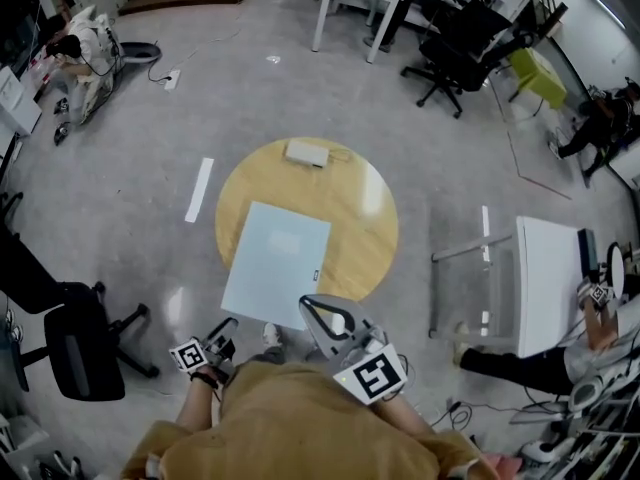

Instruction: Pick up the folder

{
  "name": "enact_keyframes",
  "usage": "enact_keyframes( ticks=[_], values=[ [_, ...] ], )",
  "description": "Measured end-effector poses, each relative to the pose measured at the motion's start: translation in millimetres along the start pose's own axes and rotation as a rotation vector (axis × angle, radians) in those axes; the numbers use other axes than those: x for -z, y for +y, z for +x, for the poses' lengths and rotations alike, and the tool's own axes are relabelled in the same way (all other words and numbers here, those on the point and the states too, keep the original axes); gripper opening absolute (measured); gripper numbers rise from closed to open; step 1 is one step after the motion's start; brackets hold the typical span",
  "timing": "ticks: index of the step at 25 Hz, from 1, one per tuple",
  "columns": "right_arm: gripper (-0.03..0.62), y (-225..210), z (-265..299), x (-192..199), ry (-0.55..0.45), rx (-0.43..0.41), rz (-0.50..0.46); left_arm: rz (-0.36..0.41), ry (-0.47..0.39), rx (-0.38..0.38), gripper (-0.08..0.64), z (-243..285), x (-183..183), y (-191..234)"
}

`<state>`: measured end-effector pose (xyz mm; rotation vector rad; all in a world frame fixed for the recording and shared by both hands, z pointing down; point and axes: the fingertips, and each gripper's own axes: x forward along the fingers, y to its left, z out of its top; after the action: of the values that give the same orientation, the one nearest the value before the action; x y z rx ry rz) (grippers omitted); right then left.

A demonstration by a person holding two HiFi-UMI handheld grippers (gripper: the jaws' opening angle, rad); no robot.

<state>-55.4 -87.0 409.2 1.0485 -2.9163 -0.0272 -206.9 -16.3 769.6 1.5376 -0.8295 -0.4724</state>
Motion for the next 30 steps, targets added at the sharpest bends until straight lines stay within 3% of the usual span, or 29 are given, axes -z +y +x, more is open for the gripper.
enact_keyframes(
  ticks=[2,7,13,18,30],
  values=[
    [-0.003,-13,-7,4,0.007,-0.003,-0.003,-0.086,-0.061,0.091,0.215,14,1,-10],
    [-0.003,-25,-15,5,0.016,0.008,-0.003,-0.1,-0.087,0.115,0.349,38,0,-7],
    [-0.003,-34,-30,11,0.052,0.041,-0.006,-0.119,-0.204,0.157,0.365,51,-27,-1],
    [-0.003,-45,-41,13,0.062,0.073,-0.005,-0.106,-0.193,0.103,0.446,61,-27,19],
    [-0.003,-47,-46,21,0.118,0.111,-0.024,-0.13,-0.182,0.154,0.451,97,-42,23]
  ],
)
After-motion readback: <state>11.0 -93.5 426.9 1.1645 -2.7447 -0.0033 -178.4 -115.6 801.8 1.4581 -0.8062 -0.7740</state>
